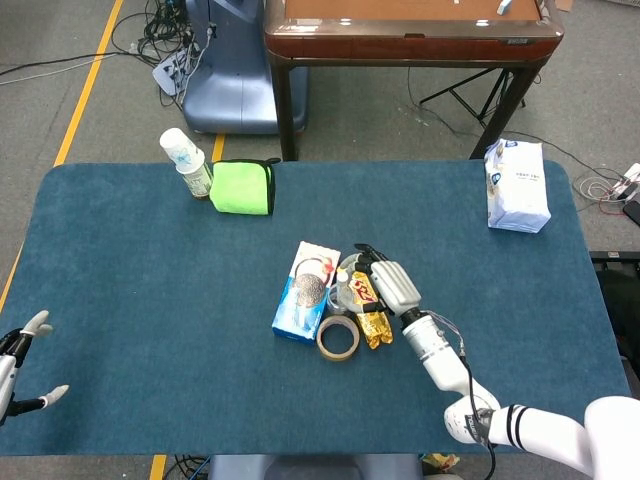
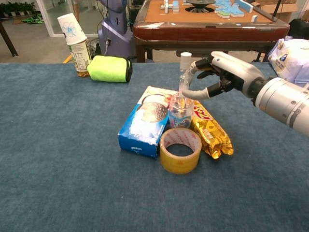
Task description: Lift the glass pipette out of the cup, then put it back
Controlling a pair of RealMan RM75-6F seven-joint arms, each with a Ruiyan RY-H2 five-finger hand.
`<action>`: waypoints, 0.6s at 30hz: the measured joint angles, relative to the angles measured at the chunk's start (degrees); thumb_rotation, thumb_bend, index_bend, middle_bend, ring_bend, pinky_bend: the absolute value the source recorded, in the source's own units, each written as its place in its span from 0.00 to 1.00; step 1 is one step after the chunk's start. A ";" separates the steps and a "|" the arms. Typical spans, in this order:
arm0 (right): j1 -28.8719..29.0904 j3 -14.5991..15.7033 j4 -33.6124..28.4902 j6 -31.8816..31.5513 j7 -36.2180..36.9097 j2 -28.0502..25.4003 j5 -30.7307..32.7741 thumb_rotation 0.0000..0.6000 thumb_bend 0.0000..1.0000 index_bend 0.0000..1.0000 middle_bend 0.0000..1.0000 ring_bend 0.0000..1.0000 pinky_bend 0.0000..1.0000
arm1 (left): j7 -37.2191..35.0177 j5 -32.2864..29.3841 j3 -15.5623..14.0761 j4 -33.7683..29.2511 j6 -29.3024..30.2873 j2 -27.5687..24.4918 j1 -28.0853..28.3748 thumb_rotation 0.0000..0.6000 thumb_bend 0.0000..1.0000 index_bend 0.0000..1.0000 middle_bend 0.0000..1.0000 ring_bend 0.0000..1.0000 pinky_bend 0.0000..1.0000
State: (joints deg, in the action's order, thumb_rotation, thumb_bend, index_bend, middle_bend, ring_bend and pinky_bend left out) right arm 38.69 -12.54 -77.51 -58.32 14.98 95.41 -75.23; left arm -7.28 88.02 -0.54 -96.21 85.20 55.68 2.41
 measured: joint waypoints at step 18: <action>-1.42 0.80 -4.81 -1.57 0.86 -4.21 -2.50 1.00 0.05 0.43 0.28 0.10 0.15 | 0.39 -0.09 0.03 -0.04 -0.06 0.08 -0.01 1.00 0.09 0.05 0.25 0.19 0.38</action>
State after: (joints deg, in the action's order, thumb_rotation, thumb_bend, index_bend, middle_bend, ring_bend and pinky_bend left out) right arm 37.27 -11.74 -82.32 -59.90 15.84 91.20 -77.73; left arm -6.89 87.93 -0.51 -96.25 85.14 55.76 2.40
